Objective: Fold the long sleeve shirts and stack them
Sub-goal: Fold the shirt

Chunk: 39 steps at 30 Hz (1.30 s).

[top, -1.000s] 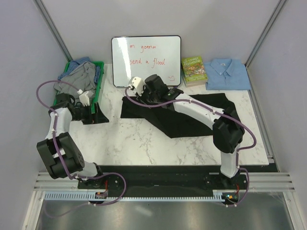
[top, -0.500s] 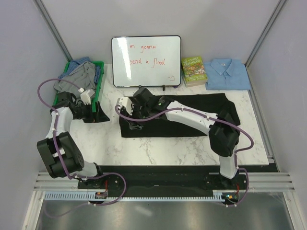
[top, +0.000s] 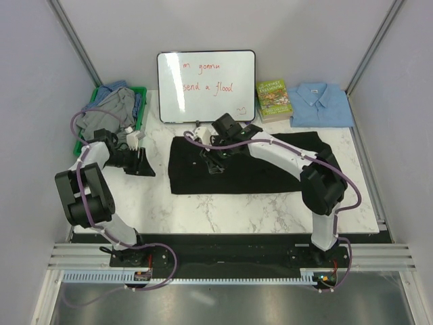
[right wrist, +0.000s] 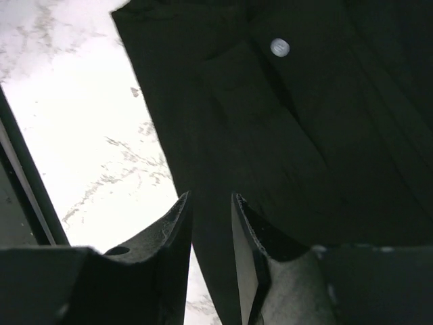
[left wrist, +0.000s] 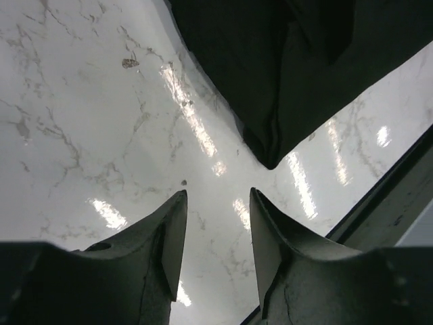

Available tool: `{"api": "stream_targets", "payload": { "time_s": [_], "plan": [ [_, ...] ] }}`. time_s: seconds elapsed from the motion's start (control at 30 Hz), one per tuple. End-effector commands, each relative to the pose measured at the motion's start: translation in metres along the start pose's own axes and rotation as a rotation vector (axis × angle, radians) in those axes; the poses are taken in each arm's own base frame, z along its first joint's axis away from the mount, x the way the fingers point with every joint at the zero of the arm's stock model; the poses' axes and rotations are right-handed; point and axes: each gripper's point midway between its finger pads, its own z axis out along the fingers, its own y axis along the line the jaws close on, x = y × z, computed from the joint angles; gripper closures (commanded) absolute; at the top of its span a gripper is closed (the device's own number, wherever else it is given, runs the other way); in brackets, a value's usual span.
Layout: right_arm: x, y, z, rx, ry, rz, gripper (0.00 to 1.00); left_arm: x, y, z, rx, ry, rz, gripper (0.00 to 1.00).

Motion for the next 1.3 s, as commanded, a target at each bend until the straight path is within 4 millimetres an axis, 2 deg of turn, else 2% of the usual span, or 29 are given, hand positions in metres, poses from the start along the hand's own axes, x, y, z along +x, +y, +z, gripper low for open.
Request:
{"api": "stream_targets", "payload": {
  "time_s": [0.0, 0.1, 0.17, 0.2, 0.27, 0.3, 0.37, 0.53, 0.63, 0.67, 0.73, 0.87, 1.03, 1.07, 1.1, 1.13, 1.23, 1.27],
  "plan": [
    [-0.03, 0.031, 0.018, -0.068, -0.052, -0.064, 0.66, -0.011, -0.023, 0.008, 0.15, -0.03, -0.242, 0.5],
    [-0.035, 0.04, 0.031, -0.048, -0.073, -0.125, 0.67, -0.013, -0.036, 0.014, 0.2, -0.027, -0.363, 0.42],
    [-0.029, 0.044, 0.039, -0.028, -0.066, -0.161, 0.67, -0.02, -0.038, 0.017, 0.212, -0.056, -0.422, 0.34],
    [-0.018, 0.049, 0.047, -0.015, -0.038, -0.193, 0.67, -0.019, -0.037, 0.018, 0.2, -0.057, -0.452, 0.33],
    [-0.013, 0.048, 0.056, 0.014, -0.028, -0.218, 0.68, -0.009, -0.04, 0.024, 0.206, -0.032, -0.562, 0.27],
    [-0.001, 0.044, 0.062, 0.044, -0.004, -0.221, 0.69, -0.008, -0.04, 0.027, 0.205, -0.039, -0.578, 0.27],
    [-0.002, 0.039, 0.067, 0.073, -0.022, -0.227, 0.69, 0.003, -0.044, 0.034, 0.188, -0.014, -0.654, 0.26],
    [0.014, 0.029, 0.08, 0.124, 0.022, -0.235, 0.73, 0.001, -0.047, 0.047, 0.202, -0.034, -0.66, 0.28],
    [0.014, 0.023, 0.081, 0.162, 0.02, -0.237, 0.73, 0.004, -0.047, 0.061, 0.22, -0.041, -0.686, 0.32],
    [0.013, 0.024, 0.081, 0.159, 0.018, -0.238, 0.73, 0.012, -0.047, 0.068, 0.217, -0.029, -0.703, 0.32],
    [0.022, 0.026, 0.085, 0.139, 0.045, -0.238, 0.73, 0.017, -0.048, 0.079, 0.227, -0.035, -0.717, 0.32],
    [0.042, 0.026, 0.091, 0.124, 0.12, -0.244, 0.76, 0.009, -0.048, 0.086, 0.229, -0.072, -0.677, 0.32],
    [0.059, 0.033, 0.097, 0.082, 0.173, -0.246, 0.78, -0.002, -0.045, 0.089, 0.196, -0.095, -0.675, 0.32],
    [0.06, 0.032, 0.097, 0.084, 0.18, -0.246, 0.78, 0.002, -0.042, 0.086, 0.161, -0.069, -0.704, 0.32],
    [0.059, 0.03, 0.096, 0.093, 0.187, -0.248, 0.79, 0.0, -0.04, 0.081, 0.158, -0.073, -0.693, 0.32],
    [0.059, 0.029, 0.095, 0.097, 0.192, -0.25, 0.79, -0.011, -0.033, 0.068, 0.144, -0.114, -0.649, 0.32],
    [0.062, 0.03, 0.094, 0.092, 0.197, -0.25, 0.8, -0.017, -0.027, 0.047, 0.083, -0.152, -0.589, 0.32],
    [0.065, 0.031, 0.094, 0.087, 0.201, -0.246, 0.8, -0.018, -0.027, 0.047, 0.078, -0.155, -0.577, 0.32]
  ]
}}
